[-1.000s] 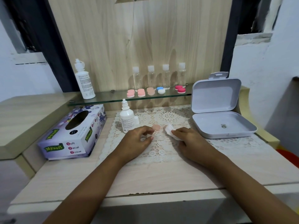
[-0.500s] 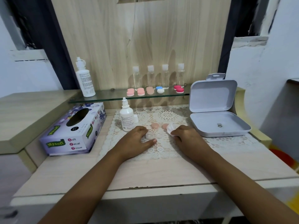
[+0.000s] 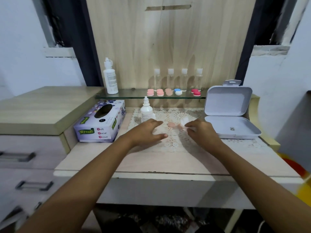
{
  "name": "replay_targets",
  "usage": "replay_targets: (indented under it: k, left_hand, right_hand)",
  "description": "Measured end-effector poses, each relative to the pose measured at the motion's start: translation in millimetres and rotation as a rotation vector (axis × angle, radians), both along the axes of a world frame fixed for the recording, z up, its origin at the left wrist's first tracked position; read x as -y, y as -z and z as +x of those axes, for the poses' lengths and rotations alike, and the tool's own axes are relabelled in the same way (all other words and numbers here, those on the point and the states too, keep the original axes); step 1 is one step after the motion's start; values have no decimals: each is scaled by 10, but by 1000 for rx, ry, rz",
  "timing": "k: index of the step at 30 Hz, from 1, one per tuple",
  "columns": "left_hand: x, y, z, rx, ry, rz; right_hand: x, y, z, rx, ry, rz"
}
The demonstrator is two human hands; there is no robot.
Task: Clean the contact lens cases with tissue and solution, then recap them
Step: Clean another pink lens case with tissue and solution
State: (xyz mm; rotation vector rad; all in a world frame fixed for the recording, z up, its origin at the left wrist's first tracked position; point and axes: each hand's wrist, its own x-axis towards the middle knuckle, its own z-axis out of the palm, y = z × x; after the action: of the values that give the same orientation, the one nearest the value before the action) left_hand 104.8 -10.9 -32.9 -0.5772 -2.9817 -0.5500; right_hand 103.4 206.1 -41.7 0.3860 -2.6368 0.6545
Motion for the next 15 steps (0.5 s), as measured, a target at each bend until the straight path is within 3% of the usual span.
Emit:
replay_targets:
  k: [6,15]
  left_hand:
    - [459,-23,457,-34,-27,-45]
    - [1372,112,1363,-38,-259,-119]
  right_hand:
    - [375,-67,152,-47,-83,-19]
    - [1537,-69,535,-33,-379,-57]
